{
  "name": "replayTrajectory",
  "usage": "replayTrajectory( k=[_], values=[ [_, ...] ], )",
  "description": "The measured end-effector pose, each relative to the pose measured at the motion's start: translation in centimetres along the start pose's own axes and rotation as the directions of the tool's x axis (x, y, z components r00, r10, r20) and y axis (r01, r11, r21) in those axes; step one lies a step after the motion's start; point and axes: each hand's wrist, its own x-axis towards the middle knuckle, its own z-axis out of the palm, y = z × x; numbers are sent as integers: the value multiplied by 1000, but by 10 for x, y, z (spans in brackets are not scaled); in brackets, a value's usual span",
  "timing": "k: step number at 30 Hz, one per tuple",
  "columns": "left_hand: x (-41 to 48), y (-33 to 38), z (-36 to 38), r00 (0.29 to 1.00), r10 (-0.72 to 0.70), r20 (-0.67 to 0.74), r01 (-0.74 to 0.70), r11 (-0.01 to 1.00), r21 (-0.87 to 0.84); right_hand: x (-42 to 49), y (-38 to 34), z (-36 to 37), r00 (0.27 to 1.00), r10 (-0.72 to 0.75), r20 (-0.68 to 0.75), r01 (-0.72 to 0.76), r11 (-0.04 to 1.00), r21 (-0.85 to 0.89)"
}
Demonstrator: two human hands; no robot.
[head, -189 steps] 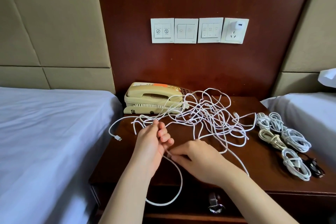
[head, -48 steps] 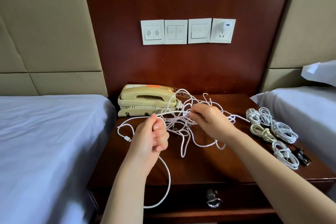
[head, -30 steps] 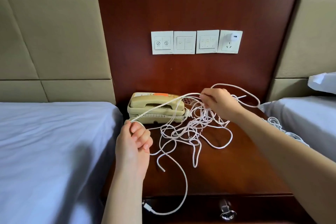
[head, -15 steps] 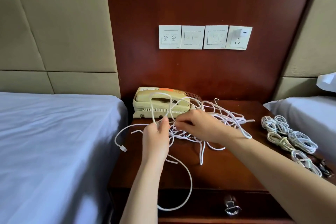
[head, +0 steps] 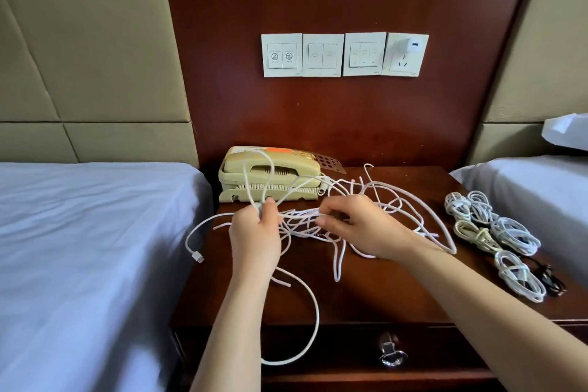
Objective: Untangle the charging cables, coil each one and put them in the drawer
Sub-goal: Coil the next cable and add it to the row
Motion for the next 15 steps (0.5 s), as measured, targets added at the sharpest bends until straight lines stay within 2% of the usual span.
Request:
replayTrajectory(
  k=[5,9,12,15],
  values=[
    [7,-4,-6,989,-102,-110,78,976,-203,-9,21,-10,985,113,-130,-104,992,75],
    [7,-1,-13,984,-157,-90,120,940,-320,-19,35,-27,965,130,-228,-110,989,97],
    [6,2,-18,967,-226,-120,166,910,-379,-25,44,-31,921,182,-343,-105,967,233],
    [11,-1,-28,926,-355,-131,229,802,-551,-32,52,-40,836,309,-455,-69,880,470]
  ],
)
